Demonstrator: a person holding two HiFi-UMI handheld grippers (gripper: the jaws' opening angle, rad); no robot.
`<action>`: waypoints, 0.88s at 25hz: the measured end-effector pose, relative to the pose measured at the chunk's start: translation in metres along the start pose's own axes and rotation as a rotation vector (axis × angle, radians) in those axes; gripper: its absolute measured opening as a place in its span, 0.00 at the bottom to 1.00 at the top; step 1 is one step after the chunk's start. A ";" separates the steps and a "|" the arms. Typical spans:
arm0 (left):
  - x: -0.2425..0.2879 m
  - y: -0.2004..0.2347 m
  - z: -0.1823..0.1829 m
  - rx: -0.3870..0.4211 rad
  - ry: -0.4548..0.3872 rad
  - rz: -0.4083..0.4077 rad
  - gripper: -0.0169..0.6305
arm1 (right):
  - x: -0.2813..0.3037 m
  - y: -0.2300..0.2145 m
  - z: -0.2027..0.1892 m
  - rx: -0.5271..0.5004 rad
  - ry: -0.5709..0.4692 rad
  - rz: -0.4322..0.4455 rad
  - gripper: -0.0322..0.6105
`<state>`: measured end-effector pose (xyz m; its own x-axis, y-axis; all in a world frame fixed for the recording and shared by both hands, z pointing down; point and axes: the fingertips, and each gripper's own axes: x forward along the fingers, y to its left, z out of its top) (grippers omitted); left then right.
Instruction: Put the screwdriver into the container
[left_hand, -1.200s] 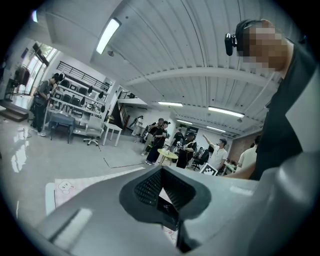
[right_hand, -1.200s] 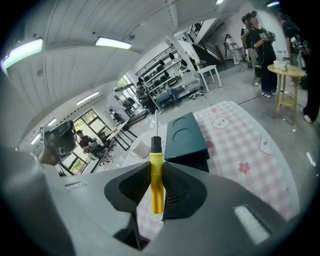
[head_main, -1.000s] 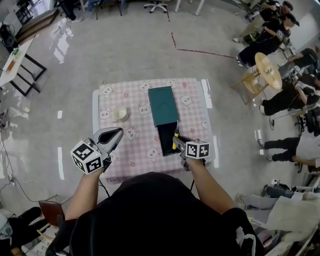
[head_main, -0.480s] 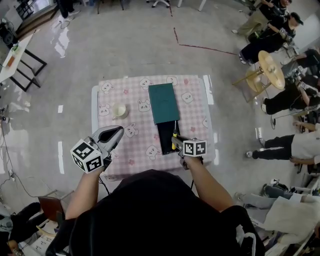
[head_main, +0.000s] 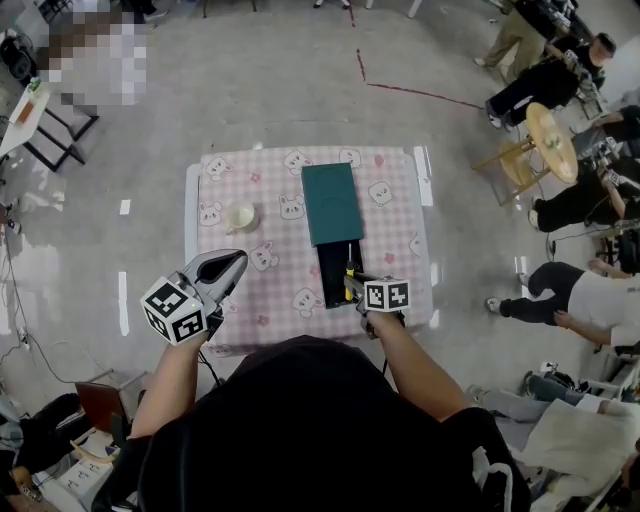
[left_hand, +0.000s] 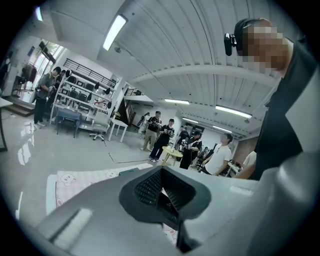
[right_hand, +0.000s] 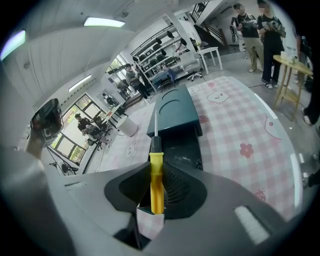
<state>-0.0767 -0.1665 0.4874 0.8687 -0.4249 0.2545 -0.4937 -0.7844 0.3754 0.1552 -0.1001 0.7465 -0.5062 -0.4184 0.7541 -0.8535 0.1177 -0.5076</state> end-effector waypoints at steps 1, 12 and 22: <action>0.000 0.000 -0.001 -0.002 0.000 0.002 0.03 | 0.002 -0.002 -0.001 -0.001 0.006 -0.002 0.21; 0.001 0.008 -0.007 -0.032 -0.005 0.035 0.03 | 0.018 -0.015 -0.010 -0.005 0.081 -0.014 0.21; -0.001 0.014 -0.010 -0.052 -0.008 0.053 0.03 | 0.028 -0.021 -0.014 -0.001 0.135 -0.022 0.21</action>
<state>-0.0851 -0.1727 0.5015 0.8412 -0.4692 0.2687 -0.5407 -0.7363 0.4069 0.1568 -0.1013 0.7839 -0.4994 -0.2958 0.8143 -0.8646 0.1103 -0.4902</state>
